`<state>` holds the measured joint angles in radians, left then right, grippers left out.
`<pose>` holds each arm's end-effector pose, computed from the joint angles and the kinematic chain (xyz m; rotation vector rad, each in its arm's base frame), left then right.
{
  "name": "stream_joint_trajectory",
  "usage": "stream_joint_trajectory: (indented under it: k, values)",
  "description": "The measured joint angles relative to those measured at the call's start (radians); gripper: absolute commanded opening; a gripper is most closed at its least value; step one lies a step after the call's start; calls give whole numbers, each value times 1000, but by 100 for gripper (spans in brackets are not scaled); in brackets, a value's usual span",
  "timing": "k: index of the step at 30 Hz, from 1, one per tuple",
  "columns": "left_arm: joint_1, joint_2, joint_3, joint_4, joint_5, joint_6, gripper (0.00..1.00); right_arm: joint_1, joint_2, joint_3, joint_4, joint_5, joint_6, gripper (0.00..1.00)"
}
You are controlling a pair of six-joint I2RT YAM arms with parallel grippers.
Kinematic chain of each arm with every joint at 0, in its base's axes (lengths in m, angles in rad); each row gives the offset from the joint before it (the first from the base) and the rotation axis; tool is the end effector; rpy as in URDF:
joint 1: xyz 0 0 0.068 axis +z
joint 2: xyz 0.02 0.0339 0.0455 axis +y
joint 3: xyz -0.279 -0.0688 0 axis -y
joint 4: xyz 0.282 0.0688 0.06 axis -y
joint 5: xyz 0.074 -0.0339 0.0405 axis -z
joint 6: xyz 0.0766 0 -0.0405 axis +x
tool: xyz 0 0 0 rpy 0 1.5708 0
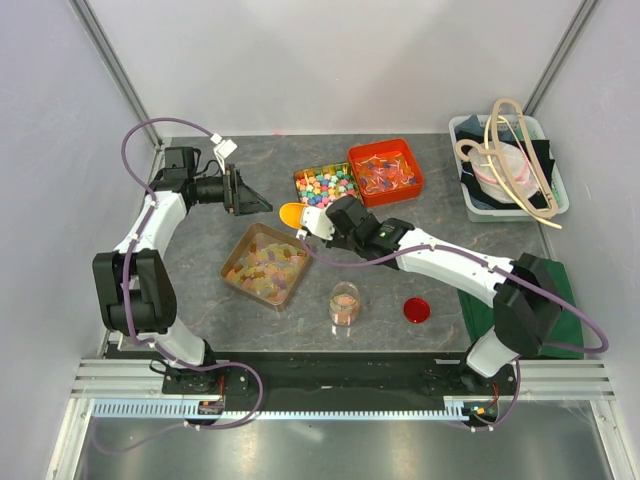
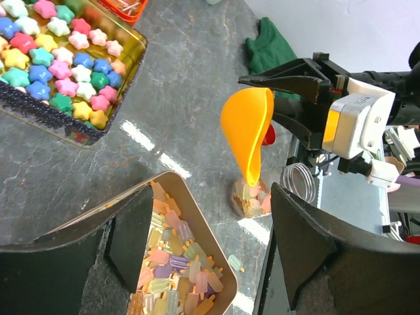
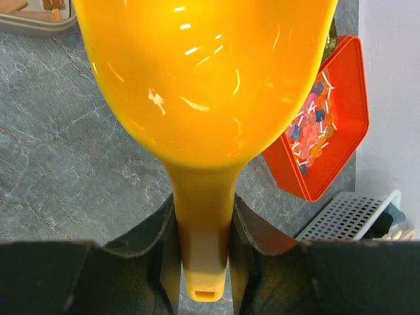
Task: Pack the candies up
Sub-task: Adjust the spatula.
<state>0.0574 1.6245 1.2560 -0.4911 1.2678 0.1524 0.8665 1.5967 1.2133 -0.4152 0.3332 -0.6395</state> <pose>0.3864 -0.0510 0.2731 0.6303 1.9410 -1.3627 0.2867 0.2988 0.2377 -1.4745 1.8057 -0.2815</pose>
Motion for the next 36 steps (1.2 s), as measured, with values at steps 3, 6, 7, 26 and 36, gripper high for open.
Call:
stream_joint_trajectory:
  k: [3,6,7,26,36]
  values:
    - [-11,0,0,0,1,-2,77,0,6,7,-2,0,0,0]
    - [-32,0,0,0,-1,-3,76,0,23,27,-5,0,0,0]
    - [-38,0,0,0,-2,-3,75,1,27,33,-5,-1,0,0]
    - [-89,6,0,0,-11,-11,26,66,80,108,-19,4,-4,0]
    - [-94,7,0,39,-27,24,2,65,90,145,-44,4,8,0]
